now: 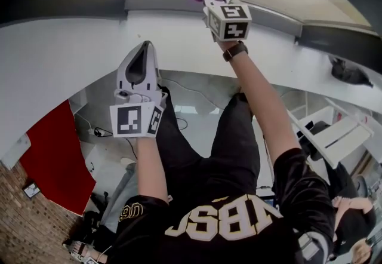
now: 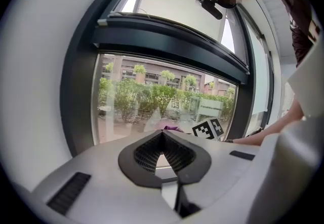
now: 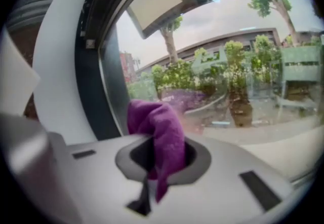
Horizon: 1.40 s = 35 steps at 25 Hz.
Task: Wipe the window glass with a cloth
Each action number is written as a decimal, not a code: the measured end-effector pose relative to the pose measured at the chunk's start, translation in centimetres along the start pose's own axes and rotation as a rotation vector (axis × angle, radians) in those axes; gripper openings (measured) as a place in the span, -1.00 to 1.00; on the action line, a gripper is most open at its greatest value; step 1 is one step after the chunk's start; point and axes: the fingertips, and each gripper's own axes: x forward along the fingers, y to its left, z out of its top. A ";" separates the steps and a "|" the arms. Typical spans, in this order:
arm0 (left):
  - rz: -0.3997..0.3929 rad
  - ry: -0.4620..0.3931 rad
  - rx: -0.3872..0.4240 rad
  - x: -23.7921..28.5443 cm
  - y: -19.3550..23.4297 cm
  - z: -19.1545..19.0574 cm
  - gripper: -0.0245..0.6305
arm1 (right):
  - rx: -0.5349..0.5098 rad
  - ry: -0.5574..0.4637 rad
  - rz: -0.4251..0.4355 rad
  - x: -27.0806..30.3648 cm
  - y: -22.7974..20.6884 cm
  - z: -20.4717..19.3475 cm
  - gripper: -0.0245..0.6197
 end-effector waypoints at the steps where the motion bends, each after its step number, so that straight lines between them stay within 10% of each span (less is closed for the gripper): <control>1: -0.024 -0.002 -0.012 1.0 -2.4 -0.4 -0.87 | 0.013 -0.004 -0.035 -2.0 -3.0 -0.2 -0.81; 10: -0.256 -0.008 -0.067 8.2 -23.0 -3.3 -0.87 | 0.267 -0.057 -0.321 -18.3 -25.5 -3.0 -0.81; 15: -0.274 -0.030 -0.064 9.1 -26.8 -2.8 -0.87 | 0.505 -0.162 -0.596 -26.7 -35.2 -4.8 -0.81; 18: -0.245 -0.046 -0.074 8.9 -26.3 -2.3 -0.87 | 0.541 -0.169 -0.623 -27.4 -36.3 -5.5 -0.81; 23: -0.167 -0.045 -0.091 6.8 -21.3 -2.4 -0.87 | 0.451 -0.073 -0.478 -22.0 -27.6 -6.2 -0.81; 35: 0.070 -0.023 0.060 -1.1 4.2 0.0 -0.87 | 0.084 0.091 0.175 6.5 13.7 -5.6 -0.81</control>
